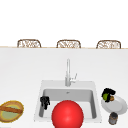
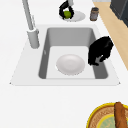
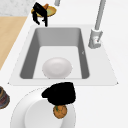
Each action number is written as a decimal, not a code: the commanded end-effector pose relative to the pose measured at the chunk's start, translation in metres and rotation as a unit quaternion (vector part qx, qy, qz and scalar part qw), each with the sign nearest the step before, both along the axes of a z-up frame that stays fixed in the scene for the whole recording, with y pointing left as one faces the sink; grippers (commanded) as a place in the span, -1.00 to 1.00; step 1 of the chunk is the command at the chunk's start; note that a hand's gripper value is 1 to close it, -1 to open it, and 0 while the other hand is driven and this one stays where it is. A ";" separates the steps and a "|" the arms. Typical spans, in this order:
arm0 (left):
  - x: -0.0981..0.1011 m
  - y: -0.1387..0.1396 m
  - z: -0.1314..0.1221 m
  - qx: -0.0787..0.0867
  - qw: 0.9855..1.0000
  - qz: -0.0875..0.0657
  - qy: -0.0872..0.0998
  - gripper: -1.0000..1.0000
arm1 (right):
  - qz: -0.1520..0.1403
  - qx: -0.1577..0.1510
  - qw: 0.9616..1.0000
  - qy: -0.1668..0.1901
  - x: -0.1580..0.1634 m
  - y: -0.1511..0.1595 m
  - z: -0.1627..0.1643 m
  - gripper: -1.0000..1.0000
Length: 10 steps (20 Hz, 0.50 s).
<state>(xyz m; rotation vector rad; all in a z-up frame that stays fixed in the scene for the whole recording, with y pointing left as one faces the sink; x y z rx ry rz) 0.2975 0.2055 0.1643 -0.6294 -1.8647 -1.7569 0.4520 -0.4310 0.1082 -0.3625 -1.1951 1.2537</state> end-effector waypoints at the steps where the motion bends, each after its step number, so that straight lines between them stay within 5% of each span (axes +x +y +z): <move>1: 0.000 0.000 0.000 0.000 1.000 0.000 0.000 0.00 | 0.000 0.016 1.000 0.006 -0.007 -0.027 -0.003 1.00; 4: 0.000 0.000 0.000 0.000 1.000 0.000 0.000 0.00 | -0.005 0.055 0.998 -0.002 -0.035 -0.018 0.020 1.00; 10: 0.000 0.000 0.000 0.000 1.000 0.000 0.000 0.00 | -0.006 0.016 1.000 0.001 -0.061 -0.026 0.050 1.00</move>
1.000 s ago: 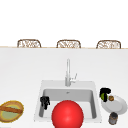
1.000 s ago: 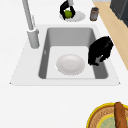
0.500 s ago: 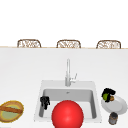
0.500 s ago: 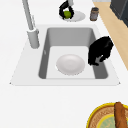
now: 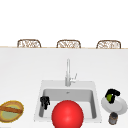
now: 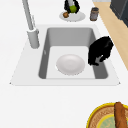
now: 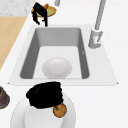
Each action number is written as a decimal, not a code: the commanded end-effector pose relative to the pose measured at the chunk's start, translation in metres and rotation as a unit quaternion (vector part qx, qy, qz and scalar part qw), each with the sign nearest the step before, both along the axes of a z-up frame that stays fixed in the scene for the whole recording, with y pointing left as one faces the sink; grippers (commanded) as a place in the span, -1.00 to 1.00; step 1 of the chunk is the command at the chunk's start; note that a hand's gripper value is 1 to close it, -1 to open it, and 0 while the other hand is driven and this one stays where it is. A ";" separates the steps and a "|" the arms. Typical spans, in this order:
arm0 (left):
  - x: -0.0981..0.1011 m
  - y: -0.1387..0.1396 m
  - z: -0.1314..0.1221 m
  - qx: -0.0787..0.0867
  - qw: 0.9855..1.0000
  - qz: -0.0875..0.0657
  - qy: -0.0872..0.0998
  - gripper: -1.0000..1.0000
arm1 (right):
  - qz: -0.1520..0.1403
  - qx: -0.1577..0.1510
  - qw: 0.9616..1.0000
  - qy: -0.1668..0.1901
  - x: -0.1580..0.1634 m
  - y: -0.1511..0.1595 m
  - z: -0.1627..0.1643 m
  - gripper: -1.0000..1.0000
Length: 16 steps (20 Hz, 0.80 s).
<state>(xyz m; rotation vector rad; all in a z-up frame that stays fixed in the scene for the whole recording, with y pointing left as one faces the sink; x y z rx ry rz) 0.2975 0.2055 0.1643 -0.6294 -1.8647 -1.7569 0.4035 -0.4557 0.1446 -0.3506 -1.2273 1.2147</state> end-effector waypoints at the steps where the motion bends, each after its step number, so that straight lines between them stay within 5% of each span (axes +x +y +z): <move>1: 0.000 0.000 0.000 0.000 1.000 0.000 0.000 0.00 | 0.000 -0.008 1.000 0.008 -0.018 -0.004 0.017 1.00; 8: 0.000 0.000 0.000 0.000 1.000 0.000 0.000 0.00 | -0.004 -0.013 1.000 0.000 -0.053 -0.032 0.040 1.00; 16: 0.000 0.000 0.000 0.000 1.000 0.000 0.000 0.00 | 0.004 -0.053 0.999 -0.004 -0.064 -0.029 0.007 1.00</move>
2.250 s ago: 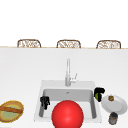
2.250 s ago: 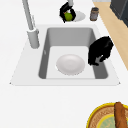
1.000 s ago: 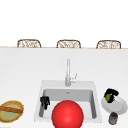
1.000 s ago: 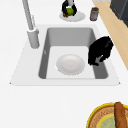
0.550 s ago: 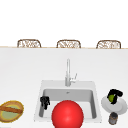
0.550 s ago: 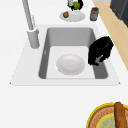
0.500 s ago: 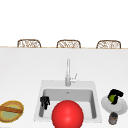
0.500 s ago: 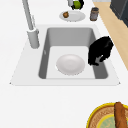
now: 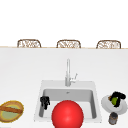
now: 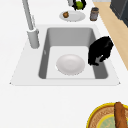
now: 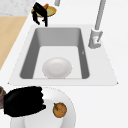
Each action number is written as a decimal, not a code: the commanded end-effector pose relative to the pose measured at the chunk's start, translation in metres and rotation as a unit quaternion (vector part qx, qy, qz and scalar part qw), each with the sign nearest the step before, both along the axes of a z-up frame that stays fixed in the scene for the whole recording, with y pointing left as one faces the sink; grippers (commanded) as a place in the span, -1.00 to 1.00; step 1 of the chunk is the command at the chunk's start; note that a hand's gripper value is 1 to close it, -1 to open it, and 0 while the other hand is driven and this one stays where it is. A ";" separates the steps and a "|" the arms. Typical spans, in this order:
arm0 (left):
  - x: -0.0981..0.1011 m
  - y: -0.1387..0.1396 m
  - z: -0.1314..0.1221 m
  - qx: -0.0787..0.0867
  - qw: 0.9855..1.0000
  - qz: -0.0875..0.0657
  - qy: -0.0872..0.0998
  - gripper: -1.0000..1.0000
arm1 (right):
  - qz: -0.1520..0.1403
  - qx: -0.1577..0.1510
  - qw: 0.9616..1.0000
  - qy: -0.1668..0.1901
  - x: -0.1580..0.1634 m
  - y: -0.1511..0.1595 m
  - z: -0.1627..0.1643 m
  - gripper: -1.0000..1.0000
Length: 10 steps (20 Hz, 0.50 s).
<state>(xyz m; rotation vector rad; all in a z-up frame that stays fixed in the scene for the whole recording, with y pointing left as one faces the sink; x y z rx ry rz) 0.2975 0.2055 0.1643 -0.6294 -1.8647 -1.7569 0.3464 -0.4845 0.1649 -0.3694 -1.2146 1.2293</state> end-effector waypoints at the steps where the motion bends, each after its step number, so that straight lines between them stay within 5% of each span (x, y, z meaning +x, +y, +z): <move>1: 0.000 0.000 0.000 0.000 1.000 0.000 0.000 0.00 | 0.005 -0.040 0.999 0.000 -0.006 0.000 -0.019 1.00; 5: 0.000 0.000 0.000 0.000 1.000 0.000 0.000 0.00 | 0.001 -0.047 0.999 -0.007 -0.016 -0.004 -0.040 1.00; 7: 0.000 0.000 0.000 0.000 1.000 0.000 0.000 0.00 | -0.010 -0.074 0.997 -0.035 -0.015 -0.002 -0.040 1.00; 10: 0.000 0.000 0.000 0.000 1.000 0.000 0.000 0.00 | -0.028 -0.118 0.992 -0.022 -0.014 0.009 -0.048 1.00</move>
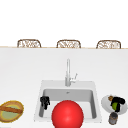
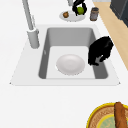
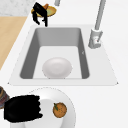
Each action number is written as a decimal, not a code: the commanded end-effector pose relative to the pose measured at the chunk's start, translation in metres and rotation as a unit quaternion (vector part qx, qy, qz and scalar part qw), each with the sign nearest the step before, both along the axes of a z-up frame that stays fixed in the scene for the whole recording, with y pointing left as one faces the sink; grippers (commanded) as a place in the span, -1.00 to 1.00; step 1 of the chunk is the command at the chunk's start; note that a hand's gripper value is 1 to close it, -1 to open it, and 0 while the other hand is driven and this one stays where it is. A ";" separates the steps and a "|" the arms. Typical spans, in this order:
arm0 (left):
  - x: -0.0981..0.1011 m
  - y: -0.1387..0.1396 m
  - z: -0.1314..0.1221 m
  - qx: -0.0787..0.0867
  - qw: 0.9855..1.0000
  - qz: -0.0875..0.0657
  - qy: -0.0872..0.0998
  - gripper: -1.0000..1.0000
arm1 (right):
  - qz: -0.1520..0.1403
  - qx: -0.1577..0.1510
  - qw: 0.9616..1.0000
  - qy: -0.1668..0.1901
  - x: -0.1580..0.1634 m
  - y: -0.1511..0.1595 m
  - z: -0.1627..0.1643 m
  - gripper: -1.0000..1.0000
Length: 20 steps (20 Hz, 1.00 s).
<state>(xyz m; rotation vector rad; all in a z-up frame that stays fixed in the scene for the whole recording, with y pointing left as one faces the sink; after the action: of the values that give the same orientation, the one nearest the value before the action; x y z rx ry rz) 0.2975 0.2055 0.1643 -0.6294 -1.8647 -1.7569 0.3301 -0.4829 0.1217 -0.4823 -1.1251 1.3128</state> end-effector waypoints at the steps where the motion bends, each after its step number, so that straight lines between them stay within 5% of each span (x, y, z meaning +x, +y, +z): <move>1: 0.000 0.000 0.000 0.000 1.000 0.000 0.000 0.00 | -0.026 -0.060 0.998 -0.023 0.003 0.008 -0.008 1.00; 8: 0.000 0.000 0.000 0.000 1.000 0.000 0.000 0.00 | -0.074 -0.102 0.992 -0.017 0.022 0.018 0.004 1.00; 11: 0.000 0.000 0.000 0.000 1.000 0.000 0.000 0.00 | -0.093 -0.137 0.986 -0.020 0.028 0.021 -0.017 1.00; 15: 0.000 0.000 0.000 0.000 1.000 0.000 0.000 0.00 | -0.099 -0.160 0.982 -0.023 0.036 0.028 -0.028 1.00; 17: 0.000 0.000 0.000 0.000 1.000 0.000 0.000 0.00 | -0.102 -0.149 0.983 -0.016 0.048 0.035 -0.033 1.00; 20: 0.000 0.000 0.000 0.000 1.000 0.000 0.000 0.00 | -0.109 -0.176 0.978 -0.006 0.053 0.039 -0.036 1.00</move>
<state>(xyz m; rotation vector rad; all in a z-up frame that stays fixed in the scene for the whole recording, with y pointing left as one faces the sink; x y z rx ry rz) 0.2975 0.2055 0.1643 -0.6294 -1.8647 -1.7569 0.3738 -0.4523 0.1054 -0.7772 -0.8823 1.3191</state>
